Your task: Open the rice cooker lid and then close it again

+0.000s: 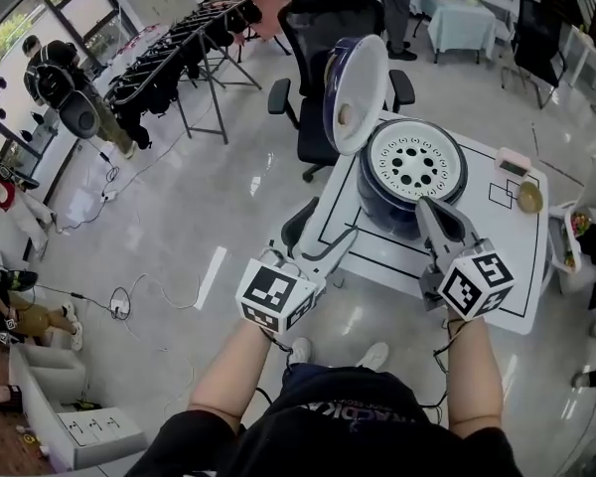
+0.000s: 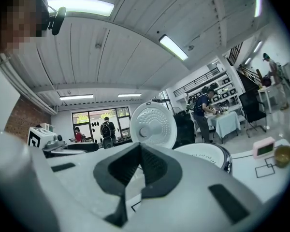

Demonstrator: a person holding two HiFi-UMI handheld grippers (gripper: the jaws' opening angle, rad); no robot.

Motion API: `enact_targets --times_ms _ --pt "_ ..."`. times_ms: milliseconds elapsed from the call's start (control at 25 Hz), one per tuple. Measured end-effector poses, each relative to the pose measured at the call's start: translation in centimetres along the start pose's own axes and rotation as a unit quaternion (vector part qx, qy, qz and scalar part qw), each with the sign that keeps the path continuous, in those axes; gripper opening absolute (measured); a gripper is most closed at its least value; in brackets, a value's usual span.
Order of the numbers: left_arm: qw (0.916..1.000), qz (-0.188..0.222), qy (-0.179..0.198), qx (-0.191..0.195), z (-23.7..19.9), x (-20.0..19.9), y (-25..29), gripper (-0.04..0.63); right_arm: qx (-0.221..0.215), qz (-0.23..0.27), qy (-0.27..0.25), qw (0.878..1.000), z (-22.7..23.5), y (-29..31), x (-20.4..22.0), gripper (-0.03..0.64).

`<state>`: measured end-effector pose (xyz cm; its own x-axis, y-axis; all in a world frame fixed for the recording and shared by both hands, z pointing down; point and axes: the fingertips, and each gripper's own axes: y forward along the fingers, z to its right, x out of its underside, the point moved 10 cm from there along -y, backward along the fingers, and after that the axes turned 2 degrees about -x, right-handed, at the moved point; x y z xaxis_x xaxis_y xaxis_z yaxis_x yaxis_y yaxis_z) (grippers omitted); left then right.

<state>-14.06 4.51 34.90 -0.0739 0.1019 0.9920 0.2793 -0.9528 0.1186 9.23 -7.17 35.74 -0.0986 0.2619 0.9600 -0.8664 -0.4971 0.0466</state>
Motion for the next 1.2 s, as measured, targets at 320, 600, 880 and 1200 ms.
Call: enact_targets --times_ms 320,600,880,1200 --pt "0.9991 0.008 0.005 0.042 -4.5 -0.3 -2.8 0.299 0.027 0.023 -0.002 0.999 -5.4 3.0 0.4 0.002" --pt "0.9970 0.013 -0.003 0.076 -6.8 -0.1 -4.5 0.299 0.062 0.035 -0.004 0.997 -8.7 3.4 1.2 0.002" --pt "0.9942 0.012 0.002 0.107 -7.5 0.3 -4.7 0.299 0.092 0.044 0.000 0.995 -10.2 2.9 2.4 0.002" --pt "0.9930 0.013 0.005 0.118 -7.1 0.2 -4.0 0.299 0.104 0.042 -0.004 0.994 -9.8 1.9 2.3 0.002"
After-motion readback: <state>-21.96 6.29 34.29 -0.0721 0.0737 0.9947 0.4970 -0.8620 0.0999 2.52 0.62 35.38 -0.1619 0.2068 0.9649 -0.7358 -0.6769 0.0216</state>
